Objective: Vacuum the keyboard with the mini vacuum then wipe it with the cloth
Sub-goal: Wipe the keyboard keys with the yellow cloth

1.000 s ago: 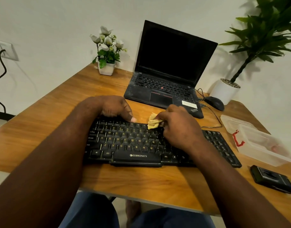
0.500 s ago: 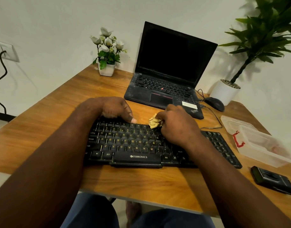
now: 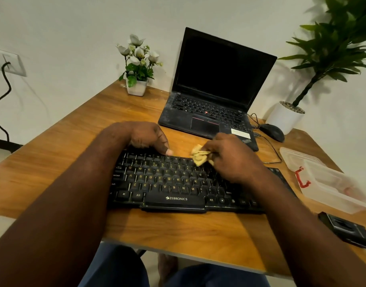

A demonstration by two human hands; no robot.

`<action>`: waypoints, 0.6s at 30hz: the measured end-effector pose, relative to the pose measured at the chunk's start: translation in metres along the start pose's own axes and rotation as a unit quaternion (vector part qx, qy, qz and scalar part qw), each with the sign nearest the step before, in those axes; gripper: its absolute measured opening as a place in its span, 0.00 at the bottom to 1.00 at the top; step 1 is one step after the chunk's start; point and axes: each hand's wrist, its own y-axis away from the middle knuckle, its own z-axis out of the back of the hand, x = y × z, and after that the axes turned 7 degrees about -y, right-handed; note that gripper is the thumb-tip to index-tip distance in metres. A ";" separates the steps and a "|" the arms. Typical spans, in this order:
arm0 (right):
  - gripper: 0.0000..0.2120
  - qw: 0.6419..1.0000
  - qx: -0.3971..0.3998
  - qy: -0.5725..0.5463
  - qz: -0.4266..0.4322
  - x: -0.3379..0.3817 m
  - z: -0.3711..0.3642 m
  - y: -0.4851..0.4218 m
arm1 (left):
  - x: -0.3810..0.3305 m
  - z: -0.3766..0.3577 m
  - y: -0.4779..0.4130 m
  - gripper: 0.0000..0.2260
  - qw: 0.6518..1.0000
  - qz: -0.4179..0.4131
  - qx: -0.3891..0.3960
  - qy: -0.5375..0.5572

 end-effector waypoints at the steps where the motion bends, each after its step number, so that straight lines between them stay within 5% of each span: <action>1: 0.15 0.999 0.004 0.007 -0.032 -0.014 0.007 0.005 | -0.001 0.000 0.000 0.24 1.000 0.000 0.001 -0.002; 4: 0.17 0.995 -0.017 0.006 -0.098 -0.042 0.018 0.015 | -0.003 -0.001 -0.001 0.21 1.000 -0.002 -0.001 -0.023; 11: 0.17 0.996 -0.059 -0.036 -0.056 -0.038 0.002 0.031 | -0.005 -0.007 -0.003 0.19 0.998 -0.008 -0.040 -0.040; 14: 0.16 0.993 -0.071 -0.017 -0.095 -0.054 0.010 0.038 | -0.006 -0.007 -0.003 0.25 0.998 -0.009 -0.037 -0.047; 18: 0.16 0.995 -0.087 -0.045 -0.038 -0.037 -0.002 0.044 | -0.003 -0.004 -0.003 0.36 0.998 -0.009 -0.021 -0.052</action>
